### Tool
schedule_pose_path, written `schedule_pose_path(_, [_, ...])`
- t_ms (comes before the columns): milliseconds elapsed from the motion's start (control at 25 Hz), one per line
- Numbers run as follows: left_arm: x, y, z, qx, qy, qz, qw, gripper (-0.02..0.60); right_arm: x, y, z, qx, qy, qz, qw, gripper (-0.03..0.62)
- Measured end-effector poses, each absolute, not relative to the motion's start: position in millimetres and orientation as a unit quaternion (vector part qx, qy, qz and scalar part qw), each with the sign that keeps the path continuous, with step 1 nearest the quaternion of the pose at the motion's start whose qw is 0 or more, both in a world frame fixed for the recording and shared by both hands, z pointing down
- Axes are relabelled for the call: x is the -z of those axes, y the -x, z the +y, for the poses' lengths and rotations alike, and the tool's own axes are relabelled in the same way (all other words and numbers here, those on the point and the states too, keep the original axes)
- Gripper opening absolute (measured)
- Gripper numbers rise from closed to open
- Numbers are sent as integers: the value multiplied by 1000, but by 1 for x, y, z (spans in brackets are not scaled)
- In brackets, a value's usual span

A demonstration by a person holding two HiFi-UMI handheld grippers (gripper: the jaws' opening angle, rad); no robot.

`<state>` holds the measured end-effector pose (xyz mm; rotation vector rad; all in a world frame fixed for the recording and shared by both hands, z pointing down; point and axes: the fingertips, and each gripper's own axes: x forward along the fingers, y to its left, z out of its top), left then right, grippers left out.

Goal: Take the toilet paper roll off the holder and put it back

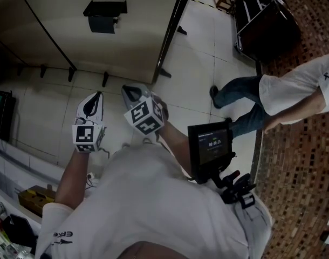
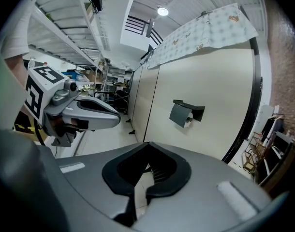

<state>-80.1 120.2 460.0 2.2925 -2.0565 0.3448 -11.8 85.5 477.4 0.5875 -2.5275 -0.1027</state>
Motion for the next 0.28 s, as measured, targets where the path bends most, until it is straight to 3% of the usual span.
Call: schedule_pose_path(280, [-461,79,119,-110,-740,-663,23,3,-478,10,84,38,-221,-937,270,12])
